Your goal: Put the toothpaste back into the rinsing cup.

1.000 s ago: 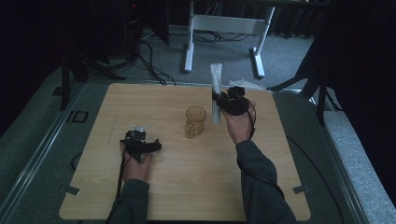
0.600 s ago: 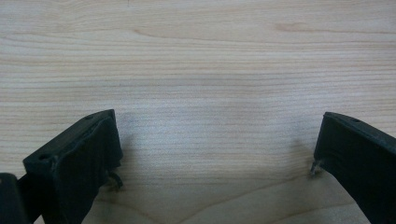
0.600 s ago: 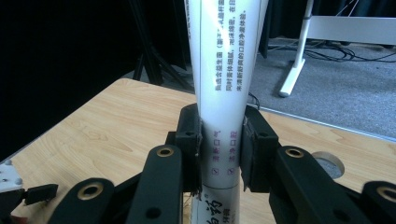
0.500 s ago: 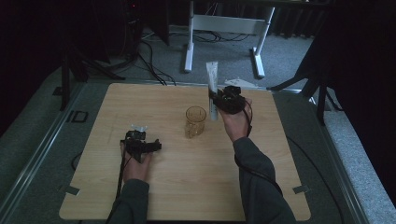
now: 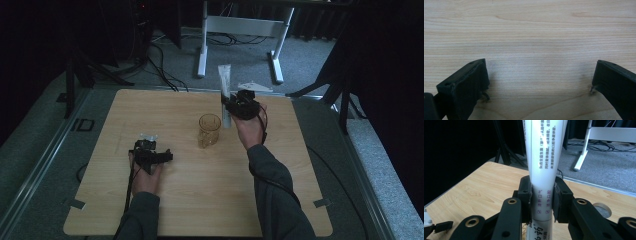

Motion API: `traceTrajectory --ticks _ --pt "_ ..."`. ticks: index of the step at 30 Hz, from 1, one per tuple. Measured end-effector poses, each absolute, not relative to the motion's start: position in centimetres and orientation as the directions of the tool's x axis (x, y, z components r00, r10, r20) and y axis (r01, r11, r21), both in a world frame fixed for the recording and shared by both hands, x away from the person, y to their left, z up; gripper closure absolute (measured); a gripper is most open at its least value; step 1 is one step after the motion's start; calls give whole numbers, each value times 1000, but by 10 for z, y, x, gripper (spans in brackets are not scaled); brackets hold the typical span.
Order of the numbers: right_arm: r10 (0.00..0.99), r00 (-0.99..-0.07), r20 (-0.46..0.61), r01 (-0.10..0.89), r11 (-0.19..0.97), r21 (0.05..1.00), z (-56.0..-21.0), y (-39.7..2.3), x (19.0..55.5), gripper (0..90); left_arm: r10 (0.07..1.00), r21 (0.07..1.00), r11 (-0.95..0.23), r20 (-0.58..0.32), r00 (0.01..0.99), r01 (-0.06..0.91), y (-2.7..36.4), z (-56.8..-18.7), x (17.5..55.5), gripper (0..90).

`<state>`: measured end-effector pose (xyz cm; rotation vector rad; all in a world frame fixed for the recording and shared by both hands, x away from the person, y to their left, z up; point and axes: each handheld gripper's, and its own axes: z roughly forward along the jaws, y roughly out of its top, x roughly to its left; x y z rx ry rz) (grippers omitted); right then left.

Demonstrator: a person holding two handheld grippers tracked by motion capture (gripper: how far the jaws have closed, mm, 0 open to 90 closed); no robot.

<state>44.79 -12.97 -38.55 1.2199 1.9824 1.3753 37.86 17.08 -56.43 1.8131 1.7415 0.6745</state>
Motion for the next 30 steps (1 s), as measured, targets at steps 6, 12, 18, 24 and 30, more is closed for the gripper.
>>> traceTrajectory --ticks 6,12,18,24,30 --pt "846 -515 140 418 105 902 -386 -128 450 724 999 679 -27 -8 44 733 171 -564 379 0" --pt "844 -518 139 415 105 904 -385 -124 453 723 999 679 -27 -8 44 733 171 -564 379 0" --pt "841 -524 137 414 111 904 -386 -120 455 723 999 680 -25 -8 41 733 171 -564 379 0" --pt "841 -522 140 421 111 900 -388 -115 458 722 999 680 -25 -8 41 733 171 -564 379 0" --pt "839 -521 156 427 98 899 -389 -111 460 722 999 680 -24 -8 40 733 170 -564 378 0"
